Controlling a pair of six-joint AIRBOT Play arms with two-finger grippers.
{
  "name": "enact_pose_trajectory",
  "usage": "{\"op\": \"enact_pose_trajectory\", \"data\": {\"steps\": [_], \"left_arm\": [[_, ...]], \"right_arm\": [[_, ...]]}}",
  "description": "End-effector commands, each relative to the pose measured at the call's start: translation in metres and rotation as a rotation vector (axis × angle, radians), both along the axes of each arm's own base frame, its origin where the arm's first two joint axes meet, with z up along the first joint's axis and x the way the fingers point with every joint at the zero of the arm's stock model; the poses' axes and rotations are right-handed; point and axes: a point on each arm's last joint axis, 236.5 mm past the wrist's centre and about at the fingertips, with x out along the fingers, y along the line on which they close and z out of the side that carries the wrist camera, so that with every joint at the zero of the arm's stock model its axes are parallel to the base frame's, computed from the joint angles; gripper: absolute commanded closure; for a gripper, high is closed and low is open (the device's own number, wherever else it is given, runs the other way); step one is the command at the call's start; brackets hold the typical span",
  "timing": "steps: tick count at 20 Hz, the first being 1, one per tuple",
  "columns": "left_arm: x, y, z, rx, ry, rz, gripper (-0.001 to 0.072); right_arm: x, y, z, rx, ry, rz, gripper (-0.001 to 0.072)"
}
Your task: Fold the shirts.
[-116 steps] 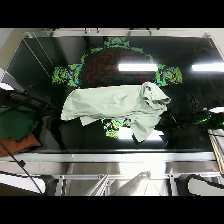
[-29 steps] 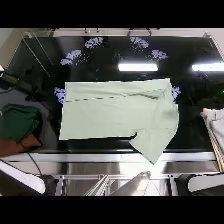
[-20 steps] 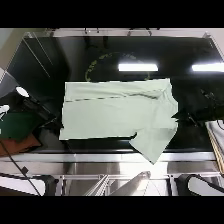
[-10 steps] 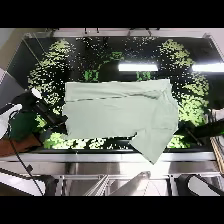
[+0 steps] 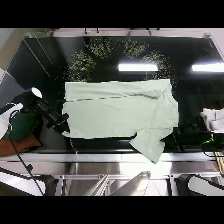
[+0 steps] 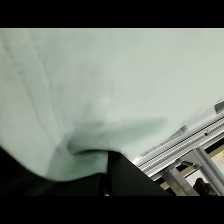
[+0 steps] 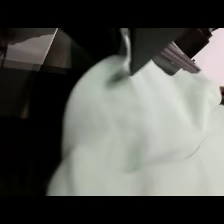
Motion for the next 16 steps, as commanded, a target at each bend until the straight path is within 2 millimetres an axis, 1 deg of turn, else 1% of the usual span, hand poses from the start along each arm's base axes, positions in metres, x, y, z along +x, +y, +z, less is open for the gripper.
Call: {"op": "enact_pose_trajectory", "data": {"steps": [1,3,4,6,8,10,11,12,14,16], "left_arm": [[0.014,-0.006,0.004,-0.059,-0.036,0.076,0.0684],[0.011,0.004,0.012,-0.084,-0.01,0.116,0.0685],[0.011,0.012,0.017,-0.086,-0.014,0.143,0.0685],[0.015,0.032,0.028,-0.08,-0.066,0.205,0.0684],[0.017,0.055,0.041,-0.072,-0.123,0.27,0.0684],[0.023,0.077,0.054,-0.062,-0.179,0.348,0.0685],[0.028,0.083,0.062,-0.075,-0.209,0.395,0.0684],[0.035,0.084,0.069,-0.098,-0.238,0.431,0.0685],[0.052,0.077,0.084,-0.175,-0.305,0.46,0.0684],[0.083,0.067,0.102,-0.239,-0.375,0.475,0.0684]], "right_arm": [[0.012,0.016,0.026,0.134,-0.099,0.027,0.0694],[0.01,0.015,0.042,0.158,-0.106,0.088,0.0695],[0.014,0.012,0.049,0.153,-0.107,0.093,0.0694],[0.031,0.003,0.065,0.126,-0.144,0.085,0.0694],[0.051,-0.005,0.09,0.103,-0.21,0.062,0.0694],[0.081,-0.01,0.123,0.096,-0.337,0.007,0.0695],[0.097,-0.016,0.134,0.074,-0.391,-0.027,0.0695],[0.111,-0.025,0.139,0.041,-0.428,-0.058,0.0695],[0.136,-0.033,0.141,-0.029,-0.51,-0.065,0.0695],[0.157,-0.027,0.138,-0.078,-0.573,-0.029,0.0695]]}}
